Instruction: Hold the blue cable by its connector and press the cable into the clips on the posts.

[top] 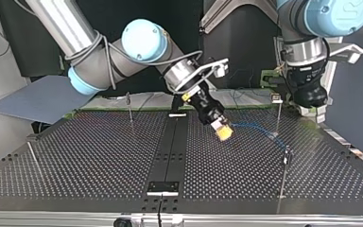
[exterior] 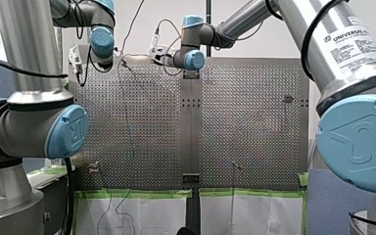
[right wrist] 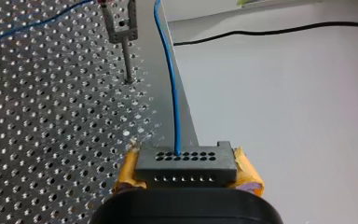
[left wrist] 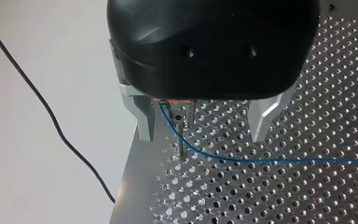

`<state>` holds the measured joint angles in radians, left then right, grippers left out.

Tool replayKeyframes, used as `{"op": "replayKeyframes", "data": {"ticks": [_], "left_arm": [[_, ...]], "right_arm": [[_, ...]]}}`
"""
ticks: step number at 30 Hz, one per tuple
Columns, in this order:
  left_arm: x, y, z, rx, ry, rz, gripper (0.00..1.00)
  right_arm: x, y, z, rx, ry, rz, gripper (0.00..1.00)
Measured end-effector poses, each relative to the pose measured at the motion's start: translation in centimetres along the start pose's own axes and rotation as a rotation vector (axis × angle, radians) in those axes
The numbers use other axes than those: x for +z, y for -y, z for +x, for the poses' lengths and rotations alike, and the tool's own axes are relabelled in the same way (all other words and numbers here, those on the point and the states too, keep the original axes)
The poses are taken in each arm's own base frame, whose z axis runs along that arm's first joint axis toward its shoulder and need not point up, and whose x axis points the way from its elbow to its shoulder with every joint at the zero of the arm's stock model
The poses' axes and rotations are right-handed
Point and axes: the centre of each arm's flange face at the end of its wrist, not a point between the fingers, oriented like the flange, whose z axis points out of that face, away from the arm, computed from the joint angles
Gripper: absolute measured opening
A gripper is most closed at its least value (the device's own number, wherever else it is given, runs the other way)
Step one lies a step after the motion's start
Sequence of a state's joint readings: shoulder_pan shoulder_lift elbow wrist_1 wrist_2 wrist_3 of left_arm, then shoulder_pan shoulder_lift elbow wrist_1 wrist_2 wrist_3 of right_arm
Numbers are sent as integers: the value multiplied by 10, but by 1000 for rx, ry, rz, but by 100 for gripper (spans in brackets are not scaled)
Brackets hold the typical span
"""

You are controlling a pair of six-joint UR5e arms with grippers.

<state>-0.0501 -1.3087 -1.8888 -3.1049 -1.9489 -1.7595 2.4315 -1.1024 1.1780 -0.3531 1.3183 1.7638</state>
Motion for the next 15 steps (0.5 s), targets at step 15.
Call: {"op": "replayKeyframes", "data": {"ticks": [15], "left_arm": [[11,-3,7,-2,-8,-9,100]], "right_arm": [[27,29,11,14,-25,54,0]]}}
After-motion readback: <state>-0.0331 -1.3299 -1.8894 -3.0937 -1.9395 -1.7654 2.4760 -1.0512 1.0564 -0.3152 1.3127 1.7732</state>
